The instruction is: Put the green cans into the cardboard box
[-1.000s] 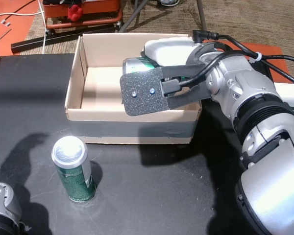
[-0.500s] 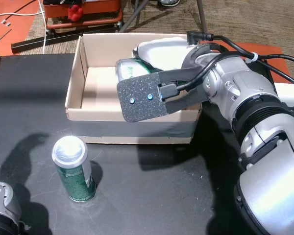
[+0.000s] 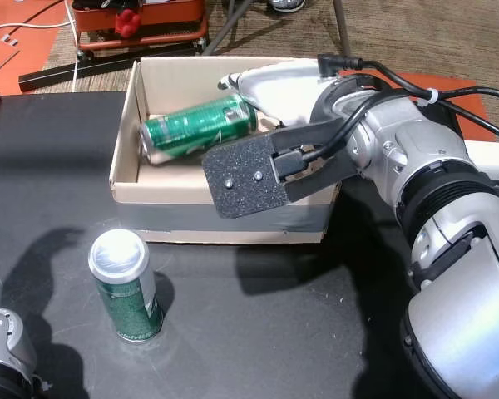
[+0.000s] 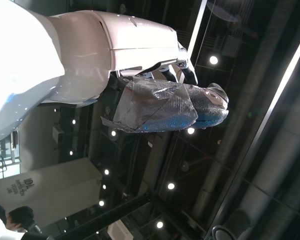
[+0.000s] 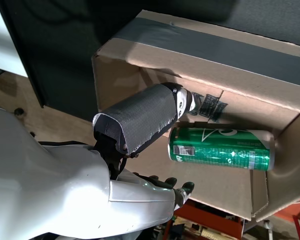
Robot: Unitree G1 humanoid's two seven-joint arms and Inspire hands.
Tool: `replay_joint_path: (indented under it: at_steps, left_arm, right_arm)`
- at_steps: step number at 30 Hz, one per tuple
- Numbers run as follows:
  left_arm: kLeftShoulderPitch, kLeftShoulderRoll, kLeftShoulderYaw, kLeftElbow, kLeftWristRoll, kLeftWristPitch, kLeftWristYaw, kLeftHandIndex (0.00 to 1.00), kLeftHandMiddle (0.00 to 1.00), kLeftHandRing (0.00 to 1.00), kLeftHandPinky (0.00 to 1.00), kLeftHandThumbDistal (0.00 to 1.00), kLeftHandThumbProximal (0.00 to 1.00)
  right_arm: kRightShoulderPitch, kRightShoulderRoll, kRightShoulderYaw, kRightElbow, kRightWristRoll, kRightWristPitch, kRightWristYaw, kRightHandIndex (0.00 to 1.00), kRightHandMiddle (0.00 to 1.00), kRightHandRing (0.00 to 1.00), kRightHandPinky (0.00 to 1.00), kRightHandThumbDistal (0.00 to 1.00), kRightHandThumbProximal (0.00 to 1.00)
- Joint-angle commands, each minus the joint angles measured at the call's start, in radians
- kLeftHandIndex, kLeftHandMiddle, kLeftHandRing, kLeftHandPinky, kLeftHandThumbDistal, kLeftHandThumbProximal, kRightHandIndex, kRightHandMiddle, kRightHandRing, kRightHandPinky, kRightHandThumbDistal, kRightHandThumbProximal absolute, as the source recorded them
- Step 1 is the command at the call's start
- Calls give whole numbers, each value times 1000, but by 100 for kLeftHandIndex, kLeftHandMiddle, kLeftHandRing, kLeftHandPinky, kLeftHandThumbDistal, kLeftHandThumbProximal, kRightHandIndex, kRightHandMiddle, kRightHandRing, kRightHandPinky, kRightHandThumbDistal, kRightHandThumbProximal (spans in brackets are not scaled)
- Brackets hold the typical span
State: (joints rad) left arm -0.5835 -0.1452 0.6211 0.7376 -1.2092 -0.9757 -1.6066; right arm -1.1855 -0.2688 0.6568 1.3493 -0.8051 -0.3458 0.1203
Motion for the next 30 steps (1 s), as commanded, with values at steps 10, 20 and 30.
replay_joint_path:
  at_steps: [10,20,30]
  left_arm:
    - [-50,-103,-1,-1,5,0,-8,71,76,86,87,29,85]
    - [-51,-102,3,0,6,-5,-8,72,76,84,87,27,89]
    - [-46,-105,0,0,10,3,-8,72,77,85,86,30,86]
  right_arm:
    - [-9,-6,-2,-6,1,4,-11,100,100,100,100,74,22]
    - [34,-12,-18,-20,-5,-26,-346,56,57,58,55,51,0]
    - [87,-29,-53,-42,22,-113,-607,28,29,31,35,41,0]
